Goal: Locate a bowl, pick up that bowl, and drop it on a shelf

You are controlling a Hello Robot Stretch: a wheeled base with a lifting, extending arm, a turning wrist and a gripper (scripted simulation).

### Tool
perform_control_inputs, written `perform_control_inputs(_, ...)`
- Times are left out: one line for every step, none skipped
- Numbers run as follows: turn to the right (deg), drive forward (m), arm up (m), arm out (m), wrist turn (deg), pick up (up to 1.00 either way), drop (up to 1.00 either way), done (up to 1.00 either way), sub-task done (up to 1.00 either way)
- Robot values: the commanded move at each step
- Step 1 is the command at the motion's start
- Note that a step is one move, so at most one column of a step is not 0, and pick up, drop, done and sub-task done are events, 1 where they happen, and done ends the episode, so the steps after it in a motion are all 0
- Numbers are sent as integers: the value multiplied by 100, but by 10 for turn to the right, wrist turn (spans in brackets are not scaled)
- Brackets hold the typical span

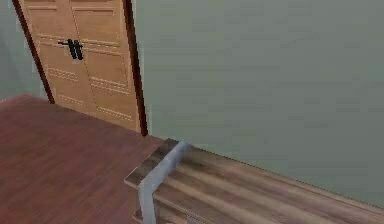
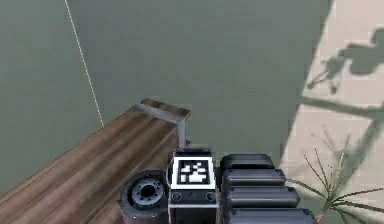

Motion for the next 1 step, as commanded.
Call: perform_control_inputs(180, 0, 0, 0, 0, 0, 0, 0, 0)
